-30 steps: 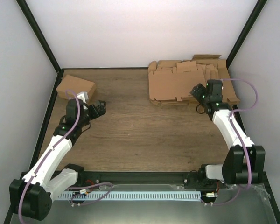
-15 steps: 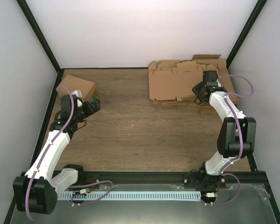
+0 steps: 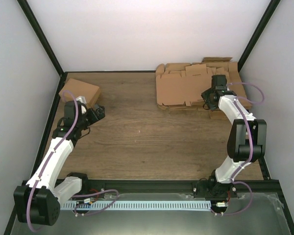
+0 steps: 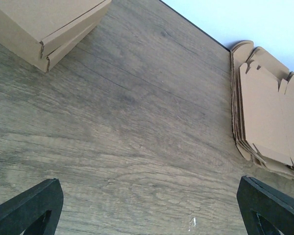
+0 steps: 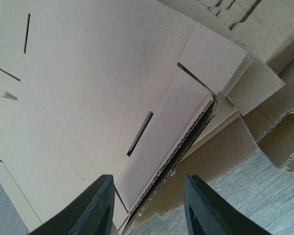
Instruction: Fold the paper box
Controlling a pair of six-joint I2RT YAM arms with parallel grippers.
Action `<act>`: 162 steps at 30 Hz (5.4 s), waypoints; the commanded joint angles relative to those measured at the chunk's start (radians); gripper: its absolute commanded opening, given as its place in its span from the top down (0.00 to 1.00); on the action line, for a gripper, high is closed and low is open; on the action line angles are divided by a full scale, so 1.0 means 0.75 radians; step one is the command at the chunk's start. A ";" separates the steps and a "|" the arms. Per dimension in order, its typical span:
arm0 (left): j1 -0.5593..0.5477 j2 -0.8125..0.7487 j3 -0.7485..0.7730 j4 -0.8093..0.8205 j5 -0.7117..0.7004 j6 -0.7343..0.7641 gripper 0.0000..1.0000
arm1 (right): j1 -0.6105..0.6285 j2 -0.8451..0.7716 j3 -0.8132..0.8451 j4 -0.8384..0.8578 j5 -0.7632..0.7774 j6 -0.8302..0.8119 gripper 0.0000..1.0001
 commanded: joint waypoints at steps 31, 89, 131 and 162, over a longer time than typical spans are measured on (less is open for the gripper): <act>0.004 -0.020 -0.026 0.005 -0.035 0.022 0.00 | -0.013 0.077 0.036 0.008 0.108 0.119 0.88; -0.321 0.218 -0.462 0.544 0.424 -0.279 0.18 | 0.132 -0.491 -0.520 0.322 -0.455 -0.798 0.39; -0.291 0.804 -0.226 0.865 0.455 -0.311 0.51 | 0.108 -0.353 -0.829 0.546 -0.767 -0.795 0.09; -0.280 0.668 -0.143 0.604 0.537 -0.143 0.61 | 0.135 -0.409 -0.695 0.434 -0.664 -0.864 0.04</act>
